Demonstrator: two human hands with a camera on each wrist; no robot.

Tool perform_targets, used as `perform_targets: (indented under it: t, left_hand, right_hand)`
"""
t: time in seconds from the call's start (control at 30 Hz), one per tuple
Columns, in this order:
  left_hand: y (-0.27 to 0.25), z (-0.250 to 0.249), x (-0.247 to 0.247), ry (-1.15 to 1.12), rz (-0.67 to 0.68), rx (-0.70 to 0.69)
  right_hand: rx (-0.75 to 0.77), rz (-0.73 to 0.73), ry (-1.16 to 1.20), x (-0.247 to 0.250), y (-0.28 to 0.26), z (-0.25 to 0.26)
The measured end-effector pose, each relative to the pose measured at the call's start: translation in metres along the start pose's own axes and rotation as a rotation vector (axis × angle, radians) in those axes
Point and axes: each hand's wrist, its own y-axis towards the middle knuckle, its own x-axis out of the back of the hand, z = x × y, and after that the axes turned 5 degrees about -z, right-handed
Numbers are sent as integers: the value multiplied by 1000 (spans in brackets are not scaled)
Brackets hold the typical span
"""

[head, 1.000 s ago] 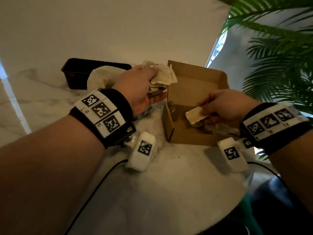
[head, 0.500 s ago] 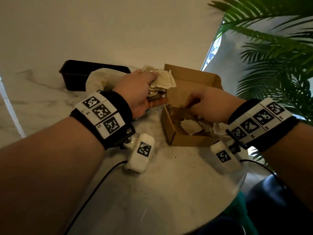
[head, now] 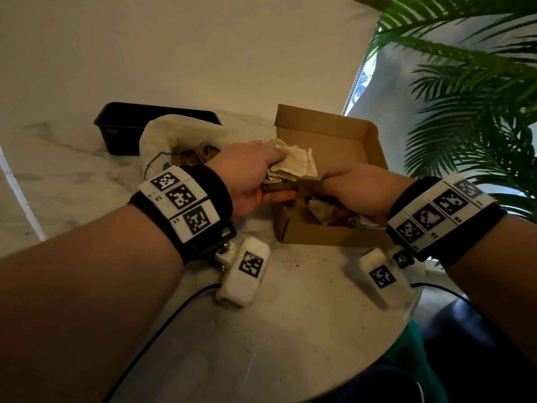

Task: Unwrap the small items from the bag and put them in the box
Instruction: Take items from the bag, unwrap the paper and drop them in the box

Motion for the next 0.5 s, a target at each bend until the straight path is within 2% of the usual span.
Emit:
perform_targets:
  t: [0.17, 0.33, 0.43, 0.5]
  left_hand:
    - [1, -2, 5, -24, -26, -9]
    - [3, 1, 5, -37, -23, -17]
    - [4, 2, 5, -31, -13, -26]
    - [4, 2, 6, -27, -4, -32]
  right_hand:
    - [-22, -11, 138, 1, 0, 4]
    - [197, -56, -294, 6, -6, 19]
    - [176, 9, -327, 0, -9, 22]
    - [85, 64, -224, -3, -9, 21]
